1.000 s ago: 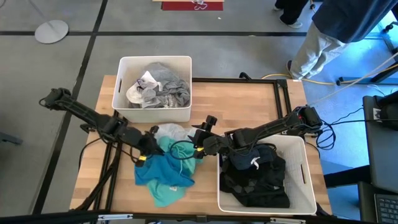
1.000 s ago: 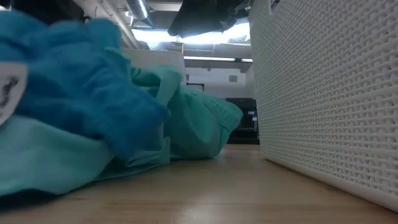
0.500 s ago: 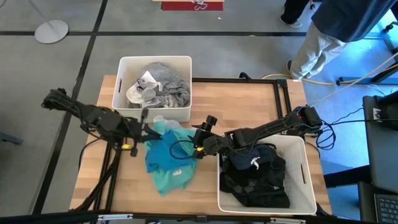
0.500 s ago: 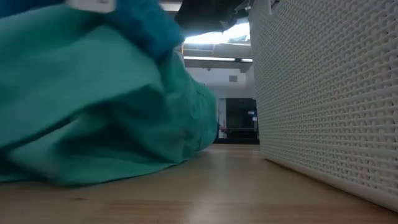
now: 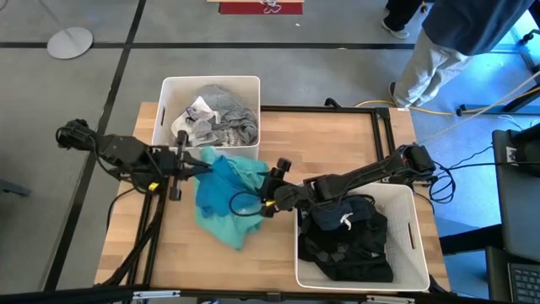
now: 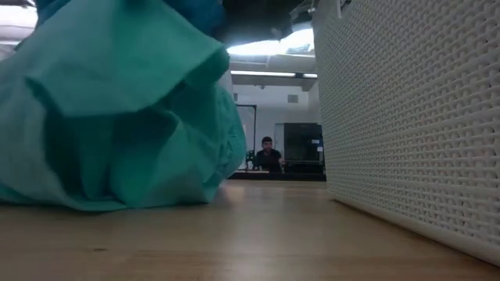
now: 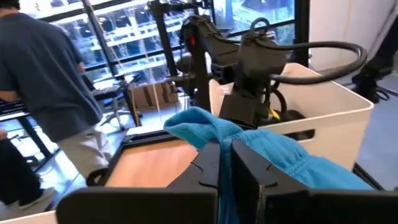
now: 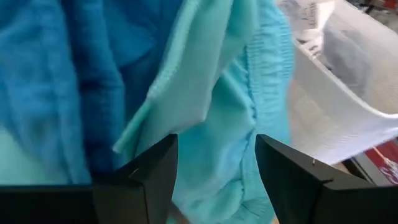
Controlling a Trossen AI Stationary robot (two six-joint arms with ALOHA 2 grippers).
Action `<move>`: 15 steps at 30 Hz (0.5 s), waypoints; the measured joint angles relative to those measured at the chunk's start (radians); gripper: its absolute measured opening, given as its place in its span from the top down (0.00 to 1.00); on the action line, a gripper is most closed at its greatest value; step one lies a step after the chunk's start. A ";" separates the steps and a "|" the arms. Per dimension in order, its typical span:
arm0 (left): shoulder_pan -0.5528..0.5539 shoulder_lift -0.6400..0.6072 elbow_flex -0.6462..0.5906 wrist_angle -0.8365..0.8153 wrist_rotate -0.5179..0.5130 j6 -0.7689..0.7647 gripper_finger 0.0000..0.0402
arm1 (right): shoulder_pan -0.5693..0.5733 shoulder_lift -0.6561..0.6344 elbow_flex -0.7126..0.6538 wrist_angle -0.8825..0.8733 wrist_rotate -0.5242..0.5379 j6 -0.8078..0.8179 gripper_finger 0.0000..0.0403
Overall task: Sort clothes
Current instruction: Put the blue shorts into the bottom right laundry bin
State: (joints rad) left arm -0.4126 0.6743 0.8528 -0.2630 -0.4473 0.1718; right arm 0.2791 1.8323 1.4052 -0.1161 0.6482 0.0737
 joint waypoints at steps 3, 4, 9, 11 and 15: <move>0.000 0.001 0.000 -0.013 0.028 -0.006 0.98 | 0.000 0.032 0.001 0.057 -0.053 -0.025 0.46; 0.000 0.001 0.000 -0.021 0.037 -0.006 0.98 | 0.000 0.039 0.000 0.060 -0.076 -0.042 0.46; 0.000 -0.002 0.000 -0.091 0.262 0.005 0.97 | 0.000 0.064 -0.001 0.136 -0.181 -0.123 0.46; 0.000 -0.001 0.000 -0.120 0.381 0.014 0.98 | 0.000 0.065 -0.001 0.169 -0.192 -0.147 0.46; 0.000 -0.002 0.000 -0.159 0.482 -0.018 0.97 | -0.004 0.065 -0.001 0.236 -0.198 -0.161 0.46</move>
State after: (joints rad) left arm -0.4126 0.6724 0.8528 -0.4224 0.0347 0.1539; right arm 0.2752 1.8973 1.4044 0.1196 0.4505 -0.0869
